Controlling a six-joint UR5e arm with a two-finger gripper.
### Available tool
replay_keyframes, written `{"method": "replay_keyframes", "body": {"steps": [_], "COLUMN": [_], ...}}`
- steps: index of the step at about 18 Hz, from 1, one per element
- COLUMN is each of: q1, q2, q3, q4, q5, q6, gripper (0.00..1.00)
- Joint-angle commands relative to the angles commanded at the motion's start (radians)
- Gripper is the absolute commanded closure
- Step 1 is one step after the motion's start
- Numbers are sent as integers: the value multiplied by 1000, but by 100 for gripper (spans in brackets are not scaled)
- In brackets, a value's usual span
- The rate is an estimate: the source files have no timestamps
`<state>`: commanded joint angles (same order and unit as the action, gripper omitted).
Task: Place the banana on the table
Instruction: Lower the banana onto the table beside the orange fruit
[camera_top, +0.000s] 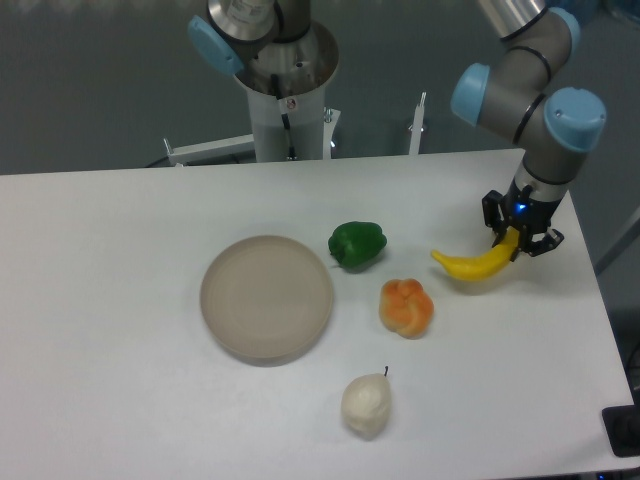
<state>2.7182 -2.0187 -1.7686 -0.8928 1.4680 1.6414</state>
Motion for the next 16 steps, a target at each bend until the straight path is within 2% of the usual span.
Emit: {"method": "replay_keyframes", "body": {"steps": [5,16], "q1": [0,-2], "q2": [0,-3], "q3": [-20,-38], "q4": [2,5], "q5": [0,5], "q6": [-46,-35], "gripper": [71,70]}}
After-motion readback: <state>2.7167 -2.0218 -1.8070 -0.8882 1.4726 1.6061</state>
